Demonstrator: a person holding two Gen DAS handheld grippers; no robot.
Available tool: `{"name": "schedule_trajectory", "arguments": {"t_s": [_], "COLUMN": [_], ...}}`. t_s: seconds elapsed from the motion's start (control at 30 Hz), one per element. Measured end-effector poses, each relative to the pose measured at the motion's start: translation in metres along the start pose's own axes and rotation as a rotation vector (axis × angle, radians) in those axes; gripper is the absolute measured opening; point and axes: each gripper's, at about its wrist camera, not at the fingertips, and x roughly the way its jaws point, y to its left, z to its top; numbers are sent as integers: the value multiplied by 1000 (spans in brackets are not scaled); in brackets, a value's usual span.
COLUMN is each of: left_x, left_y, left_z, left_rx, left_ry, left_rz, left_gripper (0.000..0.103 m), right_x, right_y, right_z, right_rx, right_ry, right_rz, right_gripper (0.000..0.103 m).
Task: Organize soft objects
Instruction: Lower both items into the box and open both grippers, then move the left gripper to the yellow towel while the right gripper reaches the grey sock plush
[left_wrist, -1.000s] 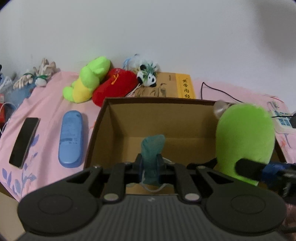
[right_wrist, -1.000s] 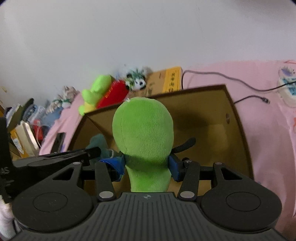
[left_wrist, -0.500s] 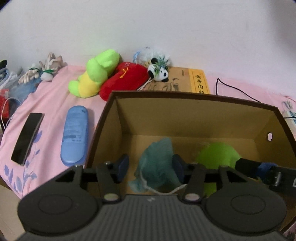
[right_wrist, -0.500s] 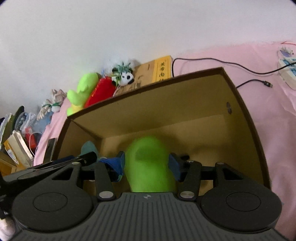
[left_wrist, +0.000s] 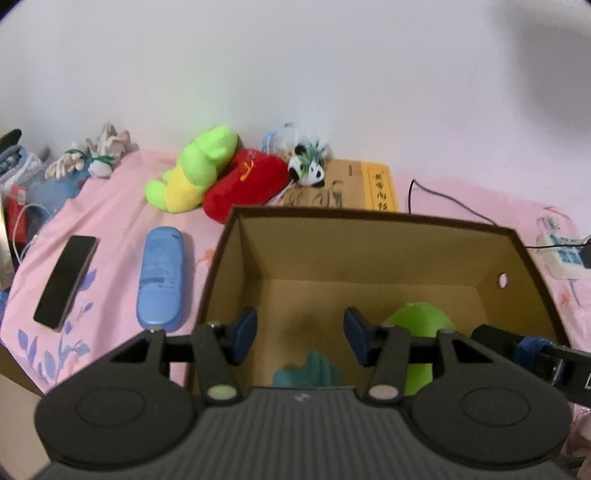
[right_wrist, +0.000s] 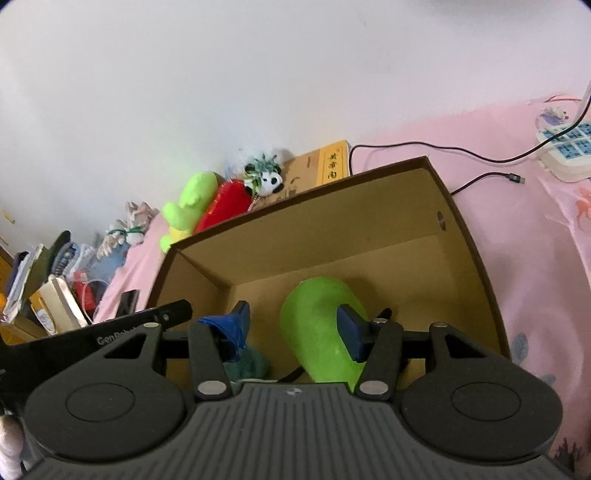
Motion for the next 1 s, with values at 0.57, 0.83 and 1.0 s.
{"name": "schedule_trajectory", "arguments": {"t_s": [0.57,0.83,1.0], "left_x": [-82,-108,-121], "left_y": [-1,16,27], "left_z": [-28,-47,-62], "left_rx": [18,-22,-42], "left_ry": [-79,-82,-74], "left_rz": [-1,8,10], "left_gripper": [57,57,58], "right_x": [-60,-71,-83], "right_y": [21,22,22], "right_z": [-37,-56,-68], "right_rx": [-88,-89,-95], "right_ry": [-113,-72,-61], "right_rz": [18,56,88], "right_gripper": [37,37,37]}}
